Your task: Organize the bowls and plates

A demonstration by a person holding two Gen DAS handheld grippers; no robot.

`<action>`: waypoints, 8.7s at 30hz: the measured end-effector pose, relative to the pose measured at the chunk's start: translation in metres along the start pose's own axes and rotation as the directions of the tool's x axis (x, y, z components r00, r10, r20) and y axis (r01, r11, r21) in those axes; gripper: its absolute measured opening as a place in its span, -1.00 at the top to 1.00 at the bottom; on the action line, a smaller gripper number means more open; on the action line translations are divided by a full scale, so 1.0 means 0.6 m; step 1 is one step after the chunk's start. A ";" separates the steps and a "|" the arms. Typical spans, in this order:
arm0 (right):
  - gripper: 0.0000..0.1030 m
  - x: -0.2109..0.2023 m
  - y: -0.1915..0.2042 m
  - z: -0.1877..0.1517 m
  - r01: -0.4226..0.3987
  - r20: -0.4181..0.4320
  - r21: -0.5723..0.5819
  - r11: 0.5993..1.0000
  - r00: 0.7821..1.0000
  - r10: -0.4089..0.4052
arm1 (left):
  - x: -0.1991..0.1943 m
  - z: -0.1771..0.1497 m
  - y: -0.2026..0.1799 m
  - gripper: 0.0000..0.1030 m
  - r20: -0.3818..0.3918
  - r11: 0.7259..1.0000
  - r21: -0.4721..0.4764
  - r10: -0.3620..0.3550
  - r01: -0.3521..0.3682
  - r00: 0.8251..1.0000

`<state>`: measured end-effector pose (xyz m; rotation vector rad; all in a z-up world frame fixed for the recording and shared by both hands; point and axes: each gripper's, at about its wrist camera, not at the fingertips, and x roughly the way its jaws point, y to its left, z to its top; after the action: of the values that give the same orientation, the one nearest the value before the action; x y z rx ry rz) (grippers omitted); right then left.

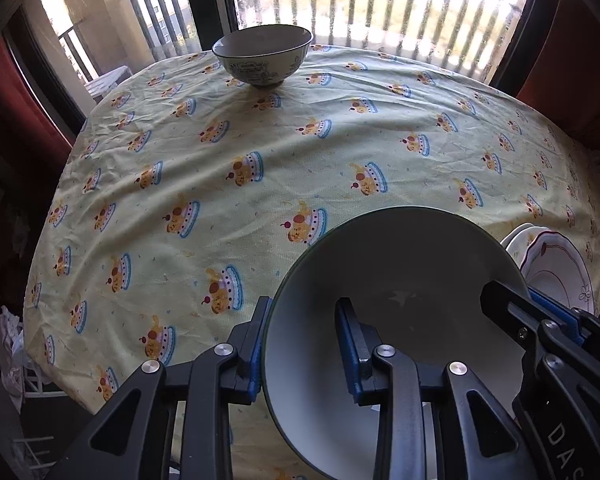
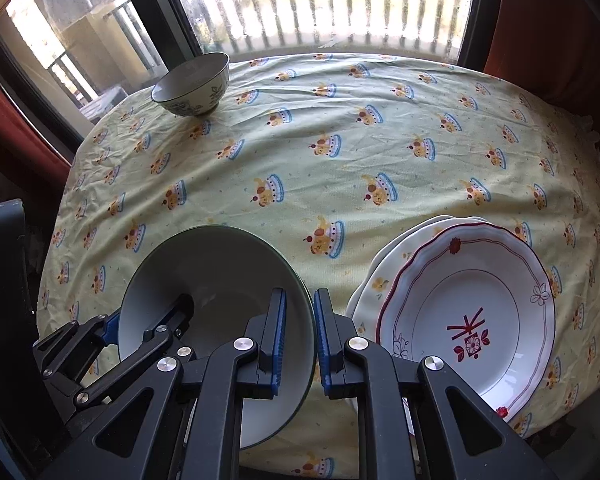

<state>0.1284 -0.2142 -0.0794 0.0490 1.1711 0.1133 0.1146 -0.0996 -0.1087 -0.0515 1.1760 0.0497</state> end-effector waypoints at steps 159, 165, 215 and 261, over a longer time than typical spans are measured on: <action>0.56 0.207 0.209 0.297 0.150 0.027 0.213 0.965 0.987 -0.160 | 0.173 0.331 0.204 0.60 -0.002 0.985 0.138 -0.106 0.105 0.994; 0.58 0.211 0.213 0.296 0.175 0.033 0.173 0.969 0.983 -0.183 | 0.170 0.331 0.202 0.60 -0.001 0.986 0.132 -0.098 0.098 0.995; 0.66 -0.109 0.032 0.110 0.005 0.216 -0.015 1.000 0.976 -0.002 | -0.116 0.110 0.024 0.58 0.217 0.999 -0.054 0.005 0.007 0.976; 0.15 -0.016 0.011 -0.008 -0.020 0.094 -0.048 0.999 0.995 0.025 | -0.017 0.009 0.014 0.23 0.025 0.999 -0.035 0.016 -0.016 1.000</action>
<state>0.1199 -0.2087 -0.0721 0.0259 1.0734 0.1568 0.1148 -0.0911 -0.0973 -0.0716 1.1500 0.0844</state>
